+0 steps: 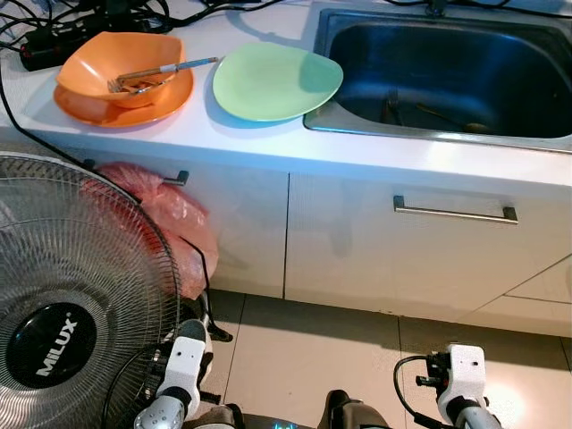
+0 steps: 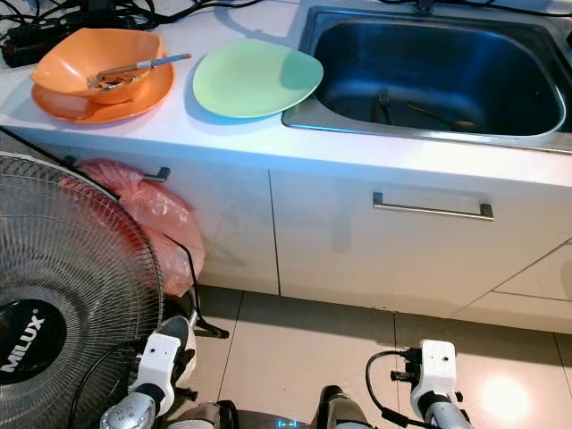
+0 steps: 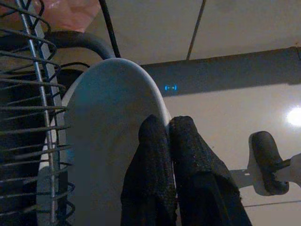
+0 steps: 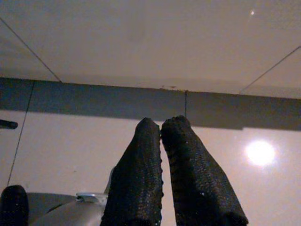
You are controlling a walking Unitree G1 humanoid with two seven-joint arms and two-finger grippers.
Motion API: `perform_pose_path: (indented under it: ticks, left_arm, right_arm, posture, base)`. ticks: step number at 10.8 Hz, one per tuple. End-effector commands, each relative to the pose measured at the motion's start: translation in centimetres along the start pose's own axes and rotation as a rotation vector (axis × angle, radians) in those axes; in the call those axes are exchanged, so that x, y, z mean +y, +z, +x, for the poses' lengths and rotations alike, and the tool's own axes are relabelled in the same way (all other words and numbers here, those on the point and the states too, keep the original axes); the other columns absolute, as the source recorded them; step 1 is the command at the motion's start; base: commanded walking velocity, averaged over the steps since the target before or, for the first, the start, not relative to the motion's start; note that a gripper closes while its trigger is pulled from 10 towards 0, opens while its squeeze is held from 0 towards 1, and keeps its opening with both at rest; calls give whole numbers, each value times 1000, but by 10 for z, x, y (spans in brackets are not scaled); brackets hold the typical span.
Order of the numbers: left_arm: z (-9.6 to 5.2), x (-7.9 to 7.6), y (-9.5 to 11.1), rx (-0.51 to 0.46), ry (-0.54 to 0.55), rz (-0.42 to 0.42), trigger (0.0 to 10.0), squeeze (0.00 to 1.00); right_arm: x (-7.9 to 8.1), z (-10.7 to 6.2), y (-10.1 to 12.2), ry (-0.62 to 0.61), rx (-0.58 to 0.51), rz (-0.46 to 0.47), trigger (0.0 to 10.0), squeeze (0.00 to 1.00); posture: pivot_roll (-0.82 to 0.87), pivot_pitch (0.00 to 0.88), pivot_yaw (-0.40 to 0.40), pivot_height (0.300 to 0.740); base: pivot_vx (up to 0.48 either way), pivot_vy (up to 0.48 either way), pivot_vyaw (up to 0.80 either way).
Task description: Kitchen organization
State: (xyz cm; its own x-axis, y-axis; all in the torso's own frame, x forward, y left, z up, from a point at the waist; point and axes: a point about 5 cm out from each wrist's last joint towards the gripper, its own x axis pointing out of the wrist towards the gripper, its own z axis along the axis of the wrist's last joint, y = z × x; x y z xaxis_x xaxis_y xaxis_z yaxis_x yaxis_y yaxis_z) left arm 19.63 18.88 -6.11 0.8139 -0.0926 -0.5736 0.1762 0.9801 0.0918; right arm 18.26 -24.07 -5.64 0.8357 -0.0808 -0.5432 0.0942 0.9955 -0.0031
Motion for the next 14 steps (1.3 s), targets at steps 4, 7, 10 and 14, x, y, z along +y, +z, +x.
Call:
perform_pose_path:
  ticks: [4, 7, 10, 14]
  left_arm:
    - [-7, 7, -14, 59, 31, 2, 10000, 0]
    - [-7, 6, -14, 64, 32, 10, 10000, 0]
    - [-7, 5, -15, 68, 36, 5, 10000, 0]
    - [-8, 5, -18, 81, 37, 3, 10000, 0]
  right_arm:
    - [4, -4, -14, 9, 68, 10, 10000, 0]
    - [8, -5, -18, 16, 85, 10, 10000, 0]
    - [9, -5, -19, 18, 100, 21, 10000, 0]
    - [8, -4, -19, 11, 107, 13, 10000, 0]
  posture:
    - [30, 157, 28, 740]
    - [32, 183, 25, 740]
    - [31, 186, 23, 740]
    - [33, 185, 20, 740]
  base:
    - [0, 0, 0]
    - [0, 0, 0]
    - [0, -160, 0]
    - [0, -181, -400]
